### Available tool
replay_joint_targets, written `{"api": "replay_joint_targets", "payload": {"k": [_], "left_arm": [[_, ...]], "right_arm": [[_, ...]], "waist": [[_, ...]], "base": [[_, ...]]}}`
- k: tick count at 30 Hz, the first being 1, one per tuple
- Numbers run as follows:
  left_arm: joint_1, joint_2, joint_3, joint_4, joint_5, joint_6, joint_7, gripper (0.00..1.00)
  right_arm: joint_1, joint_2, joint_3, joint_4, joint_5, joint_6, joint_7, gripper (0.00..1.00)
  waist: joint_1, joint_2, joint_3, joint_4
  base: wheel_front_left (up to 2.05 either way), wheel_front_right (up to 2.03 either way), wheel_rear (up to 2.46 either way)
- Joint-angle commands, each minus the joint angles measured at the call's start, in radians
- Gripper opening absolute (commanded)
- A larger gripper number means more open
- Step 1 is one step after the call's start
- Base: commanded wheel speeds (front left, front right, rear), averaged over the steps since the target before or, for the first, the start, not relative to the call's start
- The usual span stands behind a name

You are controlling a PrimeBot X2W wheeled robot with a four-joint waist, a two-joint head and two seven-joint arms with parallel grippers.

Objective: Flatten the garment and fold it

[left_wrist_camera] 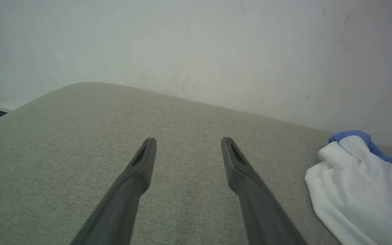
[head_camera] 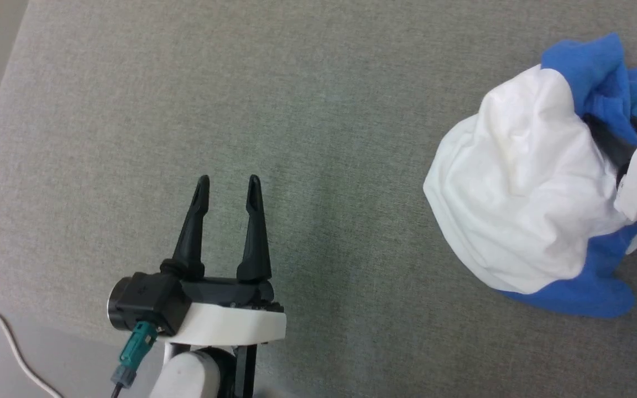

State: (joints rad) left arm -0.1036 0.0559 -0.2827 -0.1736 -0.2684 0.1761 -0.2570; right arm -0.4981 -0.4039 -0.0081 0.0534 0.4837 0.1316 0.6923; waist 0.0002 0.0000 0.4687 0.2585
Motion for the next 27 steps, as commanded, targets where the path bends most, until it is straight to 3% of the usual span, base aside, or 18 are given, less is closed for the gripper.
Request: {"api": "replay_joint_targets", "payload": {"k": [1,10,18,23,27], "left_arm": [[-0.012,-0.005,-0.001,0.001,-0.008,0.007,-0.005,1.00],[0.006,-0.006,0.016,0.022,-0.014,0.000,-0.005,1.00],[0.055,-0.006,0.055,0.032,-0.010,-0.029,-0.005,1.00],[0.075,-0.006,0.064,0.030,-0.021,-0.045,-0.005,1.00],[0.074,-0.006,0.051,0.035,-0.044,-0.051,-0.005,1.00]], "right_arm": [[-0.012,0.009,-0.012,-0.002,0.002,-0.001,-0.012,0.00],[-0.110,0.019,-0.131,-0.035,-0.028,-0.001,-0.113,0.00],[-0.202,-0.027,-0.178,-0.089,-0.062,-0.001,-0.080,0.00],[-0.210,-0.056,-0.095,-0.152,-0.061,-0.001,-0.017,0.00],[-0.135,-0.028,0.044,-0.184,-0.022,-0.001,0.025,0.00]], "waist": [[-0.0002,0.0000,0.001,0.003],[-0.0002,0.0000,-0.109,-0.014],[-0.0002,0.0000,-0.203,-0.021],[-0.0002,0.0000,-0.220,-0.022],[-0.0002,0.0000,-0.215,-0.020]], "base": [[0.00,0.00,0.00],[0.00,0.00,0.00],[0.00,0.00,0.00],[0.00,0.00,0.00],[0.00,0.00,0.00]]}}
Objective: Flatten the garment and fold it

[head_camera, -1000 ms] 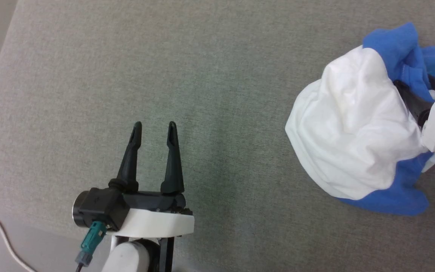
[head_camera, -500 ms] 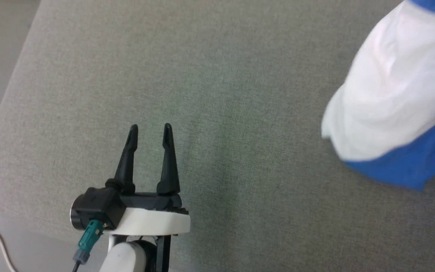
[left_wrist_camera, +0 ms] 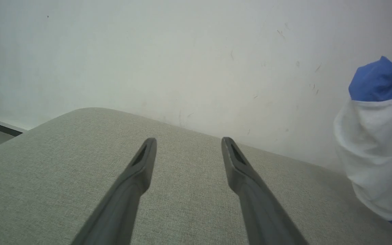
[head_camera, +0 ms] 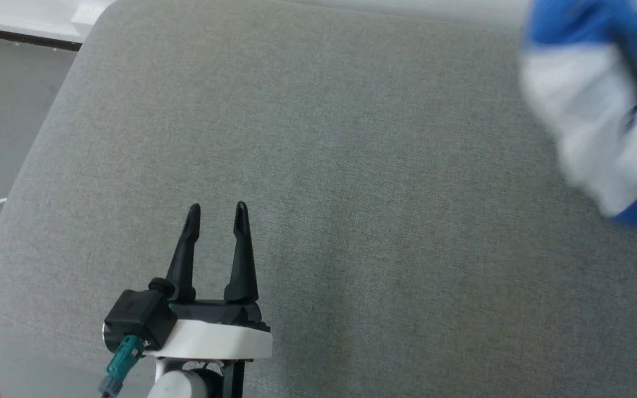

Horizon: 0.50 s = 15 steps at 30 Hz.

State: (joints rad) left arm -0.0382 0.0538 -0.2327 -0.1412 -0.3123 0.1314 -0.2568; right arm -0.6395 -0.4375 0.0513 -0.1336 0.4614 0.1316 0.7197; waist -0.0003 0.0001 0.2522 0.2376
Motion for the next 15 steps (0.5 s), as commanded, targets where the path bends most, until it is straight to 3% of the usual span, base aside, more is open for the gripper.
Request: {"api": "replay_joint_targets", "payload": {"k": [1,10,11,12,15], "left_arm": [[0.006,-0.003,-0.003,0.005,-0.007,-0.007,-0.005,1.00],[-0.007,-0.004,-0.019,0.027,-0.027,-0.016,-0.005,1.00],[-0.007,-0.004,-0.018,0.028,-0.028,-0.016,-0.005,1.00],[-0.006,-0.004,-0.018,0.028,-0.029,-0.016,-0.005,1.00],[-0.002,-0.004,-0.013,0.028,-0.030,-0.014,-0.005,1.00]], "right_arm": [[0.037,0.015,0.026,0.000,0.012,-0.001,0.002,0.00],[0.302,0.079,0.345,0.076,0.097,-0.001,-0.068,0.02],[0.314,0.080,0.364,0.084,0.098,-0.001,-0.084,0.37],[0.323,0.079,0.377,0.091,0.102,-0.001,-0.097,1.00],[0.321,0.077,0.388,0.083,0.129,-0.001,-0.118,1.00]], "waist": [[0.0003,-0.0001,0.003,0.003],[0.0003,-0.0001,0.008,0.046],[0.0003,-0.0001,0.008,0.050],[0.0003,-0.0001,0.007,0.054],[0.0003,-0.0001,0.001,0.059]], "base": [[0.00,0.00,0.00],[0.00,0.00,0.00],[0.00,0.00,0.00],[0.00,0.00,0.00],[0.00,0.00,0.00]]}}
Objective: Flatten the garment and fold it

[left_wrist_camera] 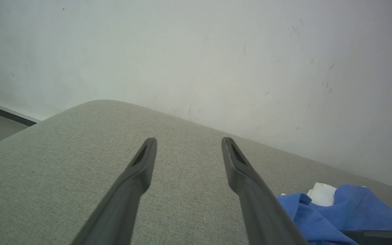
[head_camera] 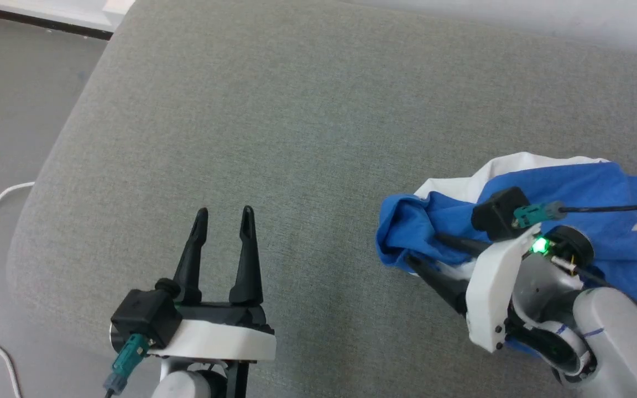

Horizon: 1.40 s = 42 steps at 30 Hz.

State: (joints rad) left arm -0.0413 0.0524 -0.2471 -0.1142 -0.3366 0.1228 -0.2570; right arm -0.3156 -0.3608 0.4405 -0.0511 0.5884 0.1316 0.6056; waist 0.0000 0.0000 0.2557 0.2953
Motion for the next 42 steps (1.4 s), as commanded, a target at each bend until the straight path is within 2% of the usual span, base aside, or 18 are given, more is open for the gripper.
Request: {"api": "replay_joint_targets", "payload": {"k": [1,4,8,13,17,23,29,32,33,34,42], "left_arm": [[0.004,-0.002,0.004,0.000,-0.006,-0.004,-0.005,1.00],[0.014,-0.002,0.010,-0.002,-0.008,-0.003,-0.005,1.00],[0.018,-0.002,0.016,-0.013,-0.009,0.001,-0.005,1.00],[-0.001,-0.002,0.005,-0.033,0.000,0.006,-0.005,1.00],[-0.022,-0.002,-0.016,-0.041,0.000,0.014,-0.005,1.00],[-0.049,-0.002,-0.040,-0.047,0.004,0.026,-0.005,1.00],[-0.060,-0.002,-0.049,-0.051,0.014,0.035,-0.005,1.00],[-0.066,-0.002,-0.053,-0.051,0.014,0.037,-0.005,1.00],[-0.068,-0.002,-0.054,-0.050,0.014,0.038,-0.005,1.00],[-0.070,-0.002,-0.055,-0.049,0.014,0.039,-0.005,1.00],[-0.073,-0.002,-0.043,-0.035,0.006,0.038,-0.005,1.00]], "right_arm": [[-0.012,0.000,-0.010,-0.014,0.015,-0.001,-0.009,1.00],[-0.048,0.004,-0.075,-0.062,0.055,-0.001,-0.021,1.00],[-0.102,-0.011,-0.231,-0.104,0.037,-0.001,-0.039,1.00],[-0.106,-0.075,-0.457,-0.067,-0.103,-0.001,-0.055,1.00],[-0.043,-0.091,-0.568,-0.016,-0.190,-0.001,-0.028,1.00],[0.024,-0.105,-0.635,0.053,-0.233,-0.001,0.070,1.00],[0.064,-0.128,-0.652,0.111,-0.257,-0.001,0.138,1.00],[0.073,-0.119,-0.652,0.134,-0.242,-0.001,0.181,1.00],[0.072,-0.112,-0.656,0.139,-0.237,-0.001,0.190,0.84],[0.069,-0.102,-0.660,0.138,-0.232,-0.001,0.192,0.00],[-0.051,-0.044,-0.697,0.048,-0.213,-0.001,0.093,0.00]], "waist": [[0.0000,0.0000,-0.005,0.001],[0.0000,0.0000,-0.011,-0.004],[0.0000,0.0000,0.000,-0.017],[0.0000,0.0000,0.044,-0.024],[0.0000,0.0000,0.089,-0.023],[0.0000,0.0000,0.137,-0.016],[0.0000,0.0000,0.163,-0.013],[0.0000,0.0000,0.169,-0.014],[0.0000,0.0000,0.170,-0.015],[0.0000,0.0000,0.171,-0.015],[0.0000,0.0000,0.115,-0.017]], "base": [[0.00,0.00,0.00],[0.00,0.00,0.00],[0.00,0.00,0.00],[0.00,0.00,0.00],[0.00,0.00,0.00],[0.00,0.00,0.00],[0.00,0.00,0.00],[0.00,0.00,0.00],[0.00,0.00,0.00],[0.00,0.00,0.00],[0.00,0.00,0.00]]}}
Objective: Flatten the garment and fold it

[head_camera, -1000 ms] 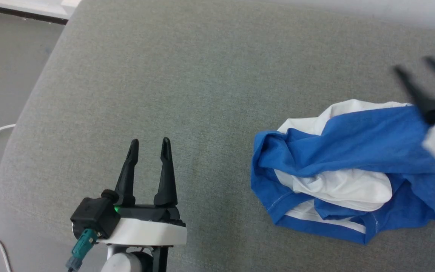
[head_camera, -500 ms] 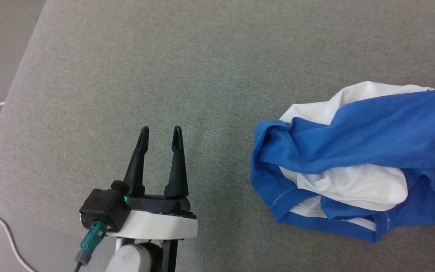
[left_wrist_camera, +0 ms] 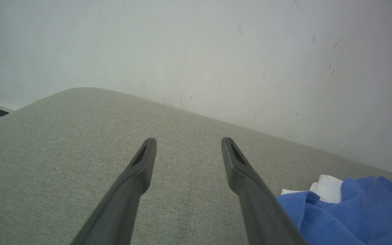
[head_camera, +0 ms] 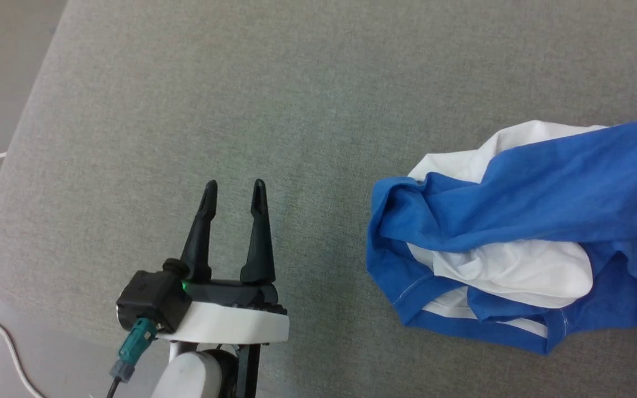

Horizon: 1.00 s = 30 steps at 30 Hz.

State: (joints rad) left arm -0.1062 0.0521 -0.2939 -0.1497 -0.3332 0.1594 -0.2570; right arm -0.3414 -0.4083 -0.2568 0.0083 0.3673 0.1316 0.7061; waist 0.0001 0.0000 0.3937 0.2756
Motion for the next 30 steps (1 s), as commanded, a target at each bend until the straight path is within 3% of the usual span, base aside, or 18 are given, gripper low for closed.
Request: {"api": "replay_joint_targets", "payload": {"k": [1,8,11,19,25,30], "left_arm": [[-0.005,-0.002,0.009,0.002,0.001,0.000,-0.005,1.00],[0.030,-0.002,0.060,0.005,-0.010,-0.014,-0.005,1.00],[0.052,-0.002,0.085,0.005,-0.012,-0.024,-0.005,1.00],[0.093,-0.002,0.089,-0.002,-0.030,-0.034,-0.005,1.00],[0.095,-0.002,0.049,0.001,-0.056,-0.026,-0.005,1.00],[0.087,-0.002,0.013,0.022,-0.087,-0.026,-0.005,1.00]], "right_arm": [[-0.051,0.011,0.011,-0.028,0.019,-0.001,-0.017,0.00],[-0.227,0.085,0.170,-0.097,0.071,-0.001,0.008,0.00],[-0.321,0.140,0.299,-0.096,0.082,-0.001,0.045,0.00],[-0.528,0.336,0.559,0.059,0.109,-0.001,0.035,0.00],[-0.538,0.357,0.695,0.234,0.120,-0.001,-0.005,0.00],[-0.447,0.346,0.782,0.393,0.039,-0.001,0.069,0.00]], "waist": [[-0.0001,0.0000,-0.037,0.005],[-0.0001,0.0000,-0.111,0.037],[-0.0001,0.0000,-0.131,0.062],[-0.0001,0.0000,-0.145,0.153],[-0.0001,0.0000,-0.129,0.239],[-0.0001,0.0000,-0.112,0.312]], "base": [[0.00,0.00,0.00],[0.00,0.00,0.00],[0.00,0.00,0.00],[0.00,0.00,0.00],[0.00,0.00,0.00],[0.00,0.00,0.00]]}}
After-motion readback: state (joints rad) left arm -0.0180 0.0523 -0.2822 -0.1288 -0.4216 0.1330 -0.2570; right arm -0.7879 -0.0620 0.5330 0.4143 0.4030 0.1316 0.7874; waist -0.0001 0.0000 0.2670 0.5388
